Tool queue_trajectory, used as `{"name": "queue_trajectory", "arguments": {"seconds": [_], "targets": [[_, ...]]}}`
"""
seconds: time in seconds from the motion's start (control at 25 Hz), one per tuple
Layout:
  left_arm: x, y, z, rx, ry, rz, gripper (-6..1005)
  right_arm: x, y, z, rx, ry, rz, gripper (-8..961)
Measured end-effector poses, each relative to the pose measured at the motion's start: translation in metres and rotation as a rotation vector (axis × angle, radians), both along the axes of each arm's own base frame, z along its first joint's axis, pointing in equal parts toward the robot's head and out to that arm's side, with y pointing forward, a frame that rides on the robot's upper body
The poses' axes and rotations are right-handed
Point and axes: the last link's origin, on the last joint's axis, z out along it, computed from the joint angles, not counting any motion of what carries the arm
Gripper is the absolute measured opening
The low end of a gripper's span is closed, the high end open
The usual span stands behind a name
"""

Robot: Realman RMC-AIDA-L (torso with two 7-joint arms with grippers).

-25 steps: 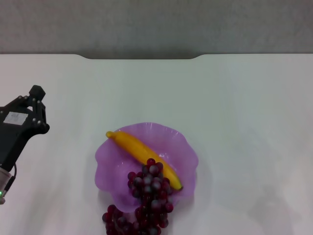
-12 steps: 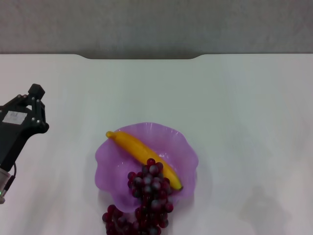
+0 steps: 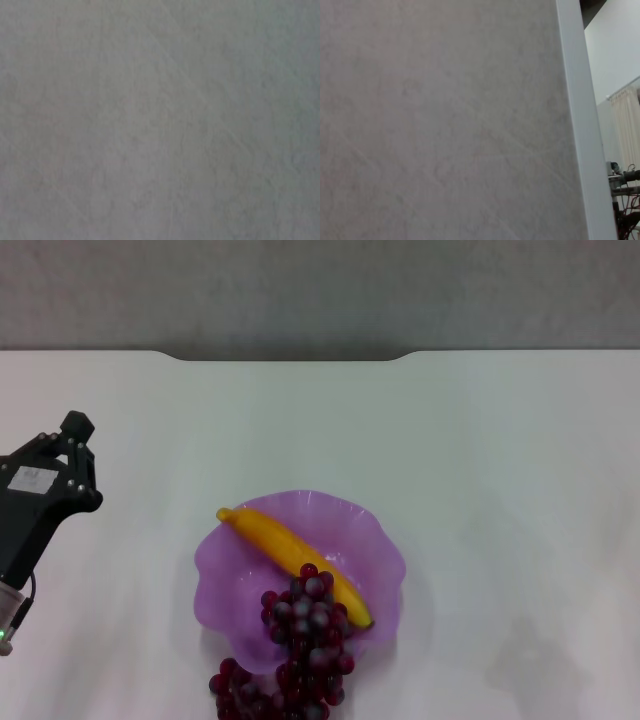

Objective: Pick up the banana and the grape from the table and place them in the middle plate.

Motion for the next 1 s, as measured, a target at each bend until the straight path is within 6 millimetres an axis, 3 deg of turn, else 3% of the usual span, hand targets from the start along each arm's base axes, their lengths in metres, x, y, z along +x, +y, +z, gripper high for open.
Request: {"name": "queue_trajectory", "arguments": {"seconds": [1.0], "targets": [[-0.0005, -0.001, -0.0014, -0.003, -0.003, 0.004, 16, 0.0072, -0.0013, 0.0013, 0.002, 0.014, -0.021, 5]]}}
